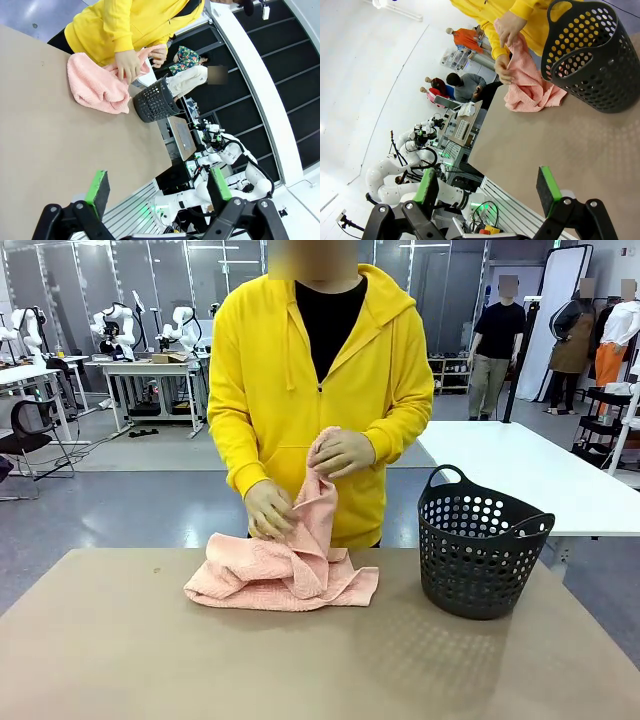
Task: Fold the towel.
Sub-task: Grab the top end of the 100 cm Hotel Towel extended by the human.
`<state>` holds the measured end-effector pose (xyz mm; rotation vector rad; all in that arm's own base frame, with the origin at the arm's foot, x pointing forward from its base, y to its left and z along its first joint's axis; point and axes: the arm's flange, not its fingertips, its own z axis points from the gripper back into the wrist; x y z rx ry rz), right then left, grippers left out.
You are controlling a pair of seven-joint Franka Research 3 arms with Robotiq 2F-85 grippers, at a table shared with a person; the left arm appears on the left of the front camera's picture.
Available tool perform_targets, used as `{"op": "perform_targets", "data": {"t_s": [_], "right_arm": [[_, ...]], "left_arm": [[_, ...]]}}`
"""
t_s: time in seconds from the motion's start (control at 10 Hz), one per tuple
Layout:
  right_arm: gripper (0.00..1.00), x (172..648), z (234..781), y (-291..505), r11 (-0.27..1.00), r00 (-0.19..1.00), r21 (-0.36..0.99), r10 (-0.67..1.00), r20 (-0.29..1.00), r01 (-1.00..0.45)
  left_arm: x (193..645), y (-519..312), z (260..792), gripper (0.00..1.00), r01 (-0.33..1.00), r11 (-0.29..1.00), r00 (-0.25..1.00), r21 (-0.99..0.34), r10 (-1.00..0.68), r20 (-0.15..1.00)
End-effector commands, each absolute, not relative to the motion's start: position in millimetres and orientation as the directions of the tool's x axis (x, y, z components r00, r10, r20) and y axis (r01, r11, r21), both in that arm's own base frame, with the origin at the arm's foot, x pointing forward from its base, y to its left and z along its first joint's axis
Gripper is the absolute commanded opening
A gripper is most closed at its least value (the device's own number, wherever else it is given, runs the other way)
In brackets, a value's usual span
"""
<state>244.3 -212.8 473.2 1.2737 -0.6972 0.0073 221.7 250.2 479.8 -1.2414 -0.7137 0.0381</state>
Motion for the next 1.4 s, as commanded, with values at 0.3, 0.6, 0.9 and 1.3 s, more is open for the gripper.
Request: {"op": "perform_targets", "data": {"t_s": [0.3, 0.6, 0.9, 1.3], "right_arm": [[1.00, 243.7, 473.6, -212.5, 0.316, 0.795, 0.869, -0.367, 0.483, -0.381], [1.00, 243.7, 473.6, -212.5, 0.316, 0.795, 0.869, -0.367, 0.483, -0.381], [1.00, 243.7, 473.6, -212.5, 0.316, 0.795, 0.869, -0.367, 0.483, -0.381], [1.00, 243.7, 473.6, -212.5, 0.316, 0.795, 0.869, -0.367, 0.483, -0.381]], "left_arm": [[222.5, 252.6, 482.8, 1.00, 0.353, 0.345, 0.782, -0.870, 0.402, 0.477], [222.5, 252.6, 482.8, 1.00, 0.353, 0.345, 0.782, -0.870, 0.402, 0.477], [222.5, 252.6, 482.8, 1.00, 0.353, 0.345, 0.782, -0.870, 0.402, 0.477], [222.5, 252.6, 482.8, 1.00, 0.353, 0.345, 0.782, -0.870, 0.402, 0.477]]}}
